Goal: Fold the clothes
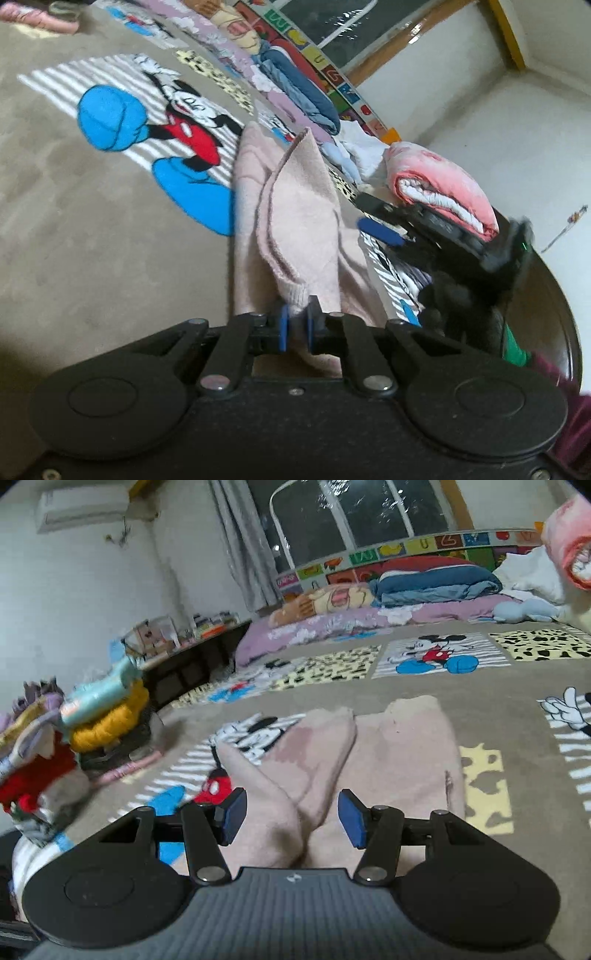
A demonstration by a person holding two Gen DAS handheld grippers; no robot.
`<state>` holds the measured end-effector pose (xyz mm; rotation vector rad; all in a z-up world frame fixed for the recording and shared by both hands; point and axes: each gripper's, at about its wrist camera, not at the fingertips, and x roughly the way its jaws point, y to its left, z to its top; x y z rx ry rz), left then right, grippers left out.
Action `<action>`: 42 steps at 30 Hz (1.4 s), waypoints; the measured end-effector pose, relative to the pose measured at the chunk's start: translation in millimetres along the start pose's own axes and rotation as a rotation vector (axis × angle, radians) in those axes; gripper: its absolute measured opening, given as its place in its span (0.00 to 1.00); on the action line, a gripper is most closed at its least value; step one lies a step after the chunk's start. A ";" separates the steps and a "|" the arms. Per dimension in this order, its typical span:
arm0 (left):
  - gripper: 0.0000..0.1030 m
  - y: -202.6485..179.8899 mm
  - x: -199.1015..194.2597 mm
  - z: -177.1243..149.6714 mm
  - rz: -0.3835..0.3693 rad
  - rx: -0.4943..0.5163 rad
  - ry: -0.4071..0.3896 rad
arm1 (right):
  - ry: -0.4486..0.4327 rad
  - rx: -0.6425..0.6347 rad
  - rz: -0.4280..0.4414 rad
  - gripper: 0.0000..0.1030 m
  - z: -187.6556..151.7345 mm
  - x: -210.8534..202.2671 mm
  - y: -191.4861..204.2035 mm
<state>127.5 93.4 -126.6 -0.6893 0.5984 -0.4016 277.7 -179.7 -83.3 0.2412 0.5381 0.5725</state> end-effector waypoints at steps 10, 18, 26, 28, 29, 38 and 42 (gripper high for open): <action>0.07 -4.4 7.0 -0.8 -0.032 0.009 0.054 | 0.162 -0.018 0.050 0.19 6.0 56.5 -0.9; 0.06 -2.3 12.6 -7.4 0.002 -0.023 0.137 | 0.209 -0.049 0.017 0.12 5.4 74.2 3.8; 0.09 -7.4 8.9 -6.4 0.025 0.022 0.158 | 0.165 -0.001 -0.093 0.00 7.5 68.9 -0.9; 0.18 -13.4 5.2 -5.1 0.036 0.072 0.154 | 0.156 -0.009 -0.122 0.00 8.4 66.6 0.7; 0.27 -17.5 1.1 -3.9 0.038 0.099 0.147 | 0.151 -0.012 -0.137 0.07 8.9 65.4 1.6; 0.38 -47.8 -27.6 4.0 0.086 0.383 -0.070 | 0.087 -0.103 -0.076 0.15 16.6 27.8 23.9; 0.38 -62.5 -7.1 -5.8 0.099 0.505 -0.055 | 0.129 -0.188 -0.018 0.14 10.0 30.3 45.5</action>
